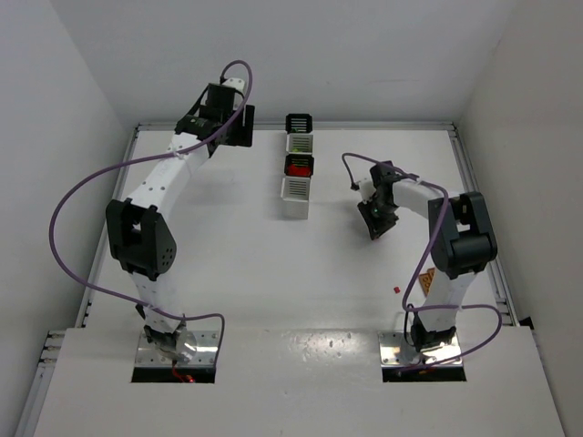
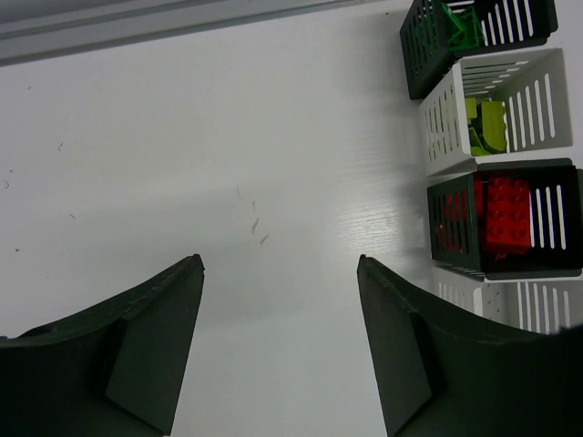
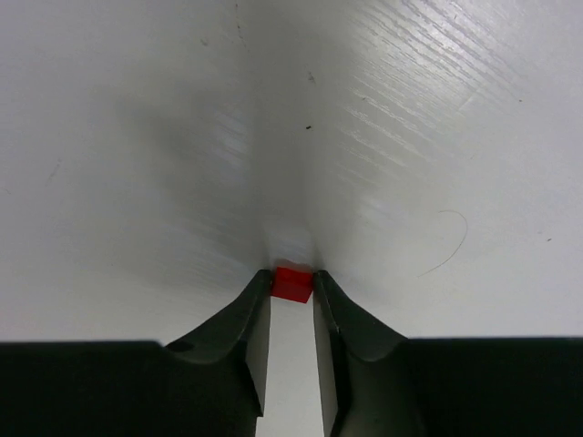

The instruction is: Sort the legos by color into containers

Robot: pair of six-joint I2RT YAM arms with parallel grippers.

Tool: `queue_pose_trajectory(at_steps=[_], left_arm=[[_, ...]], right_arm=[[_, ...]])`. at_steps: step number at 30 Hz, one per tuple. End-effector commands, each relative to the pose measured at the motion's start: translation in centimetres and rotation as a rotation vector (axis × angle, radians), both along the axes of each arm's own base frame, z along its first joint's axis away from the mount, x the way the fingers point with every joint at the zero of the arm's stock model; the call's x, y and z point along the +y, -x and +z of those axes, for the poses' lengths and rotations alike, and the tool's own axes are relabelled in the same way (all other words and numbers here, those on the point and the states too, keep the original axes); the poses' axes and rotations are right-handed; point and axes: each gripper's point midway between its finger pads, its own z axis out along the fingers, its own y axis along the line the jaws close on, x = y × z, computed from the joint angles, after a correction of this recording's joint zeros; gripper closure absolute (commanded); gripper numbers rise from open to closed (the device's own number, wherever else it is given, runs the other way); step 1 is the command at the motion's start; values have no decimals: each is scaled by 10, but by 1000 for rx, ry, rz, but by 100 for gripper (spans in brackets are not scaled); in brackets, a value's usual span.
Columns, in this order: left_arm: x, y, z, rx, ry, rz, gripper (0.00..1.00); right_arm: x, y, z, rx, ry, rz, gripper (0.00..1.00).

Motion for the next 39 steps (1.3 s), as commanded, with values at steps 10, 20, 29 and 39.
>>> queue_pose_trajectory(at_steps=[10,20,29,39], left_arm=[[12,2,32,-79,36,28,24],[20,11,19,-45,33,18,0],[45,12,16,-24,57,67,0],[48,17,3,15,101,43,0]], right_arm=[[31,-46,42,-153,-130,27,94],[123,-150,204,-590,-486,153,98],[217,-199,205,-590,-601,215,98],[241,-212,174,-586,-541,208,98]])
